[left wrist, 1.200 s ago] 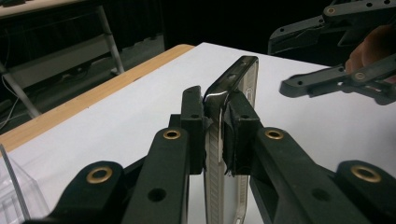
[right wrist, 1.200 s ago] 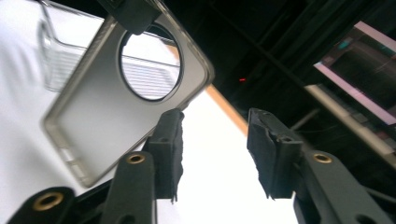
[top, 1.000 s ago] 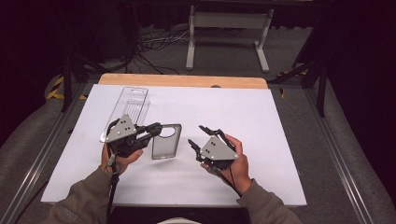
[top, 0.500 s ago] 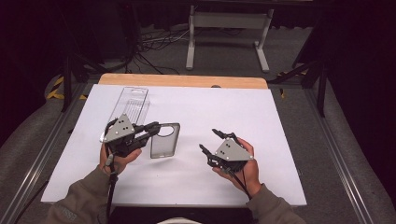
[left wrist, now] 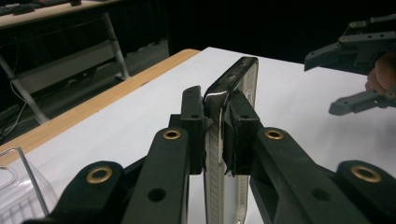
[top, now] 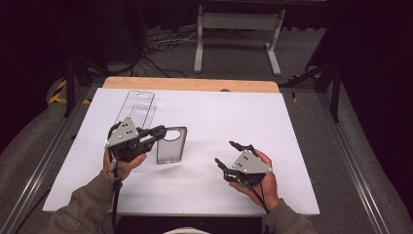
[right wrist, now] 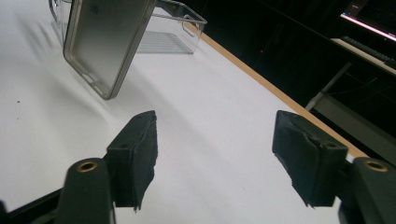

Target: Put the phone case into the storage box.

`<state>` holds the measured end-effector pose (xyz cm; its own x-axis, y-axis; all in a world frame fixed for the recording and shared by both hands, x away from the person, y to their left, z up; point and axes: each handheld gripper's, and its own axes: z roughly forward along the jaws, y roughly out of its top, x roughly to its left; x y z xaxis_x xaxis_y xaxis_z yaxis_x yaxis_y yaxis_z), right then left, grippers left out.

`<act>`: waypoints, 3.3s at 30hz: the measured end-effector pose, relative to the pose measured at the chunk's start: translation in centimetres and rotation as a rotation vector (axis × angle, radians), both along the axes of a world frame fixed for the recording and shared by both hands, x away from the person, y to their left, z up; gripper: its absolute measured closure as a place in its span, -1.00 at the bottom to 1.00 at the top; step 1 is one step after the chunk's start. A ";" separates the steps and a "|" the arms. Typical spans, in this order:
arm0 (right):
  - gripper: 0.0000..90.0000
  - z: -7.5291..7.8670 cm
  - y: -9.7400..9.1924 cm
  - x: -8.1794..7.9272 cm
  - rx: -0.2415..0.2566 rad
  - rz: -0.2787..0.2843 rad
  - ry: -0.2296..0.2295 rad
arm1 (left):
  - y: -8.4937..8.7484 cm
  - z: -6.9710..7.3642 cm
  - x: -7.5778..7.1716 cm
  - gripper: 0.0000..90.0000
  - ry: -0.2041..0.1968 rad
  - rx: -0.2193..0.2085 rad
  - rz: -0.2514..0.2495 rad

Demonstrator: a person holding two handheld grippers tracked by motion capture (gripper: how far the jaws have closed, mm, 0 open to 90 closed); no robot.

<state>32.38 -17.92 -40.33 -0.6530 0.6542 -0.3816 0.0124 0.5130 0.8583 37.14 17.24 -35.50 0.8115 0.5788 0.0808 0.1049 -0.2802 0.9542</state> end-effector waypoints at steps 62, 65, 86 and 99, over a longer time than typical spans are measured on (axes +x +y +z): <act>-0.56 -2.1 -2.1 -0.8 -0.033 -0.057 0.019 | 9.9 4.9 4.1 0.78 -0.102 -0.105 0.113; -0.56 -2.0 -2.0 -0.6 -0.028 -0.058 0.019 | 10.3 5.5 5.3 0.78 -0.089 -0.093 0.119; -0.56 -2.3 -2.1 -0.4 -0.030 -0.055 0.034 | 10.2 6.1 11.3 0.78 -0.091 -0.008 0.186; -0.55 -2.4 -1.7 -0.3 -0.043 -0.060 0.054 | 10.3 3.5 15.7 0.78 -0.055 -0.010 0.238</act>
<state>32.10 -19.67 -42.72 -0.6339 0.6764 -0.3750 0.0901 0.5461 0.8328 52.82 27.53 -32.02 0.6468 0.7540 0.1143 0.1141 -0.2439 0.9631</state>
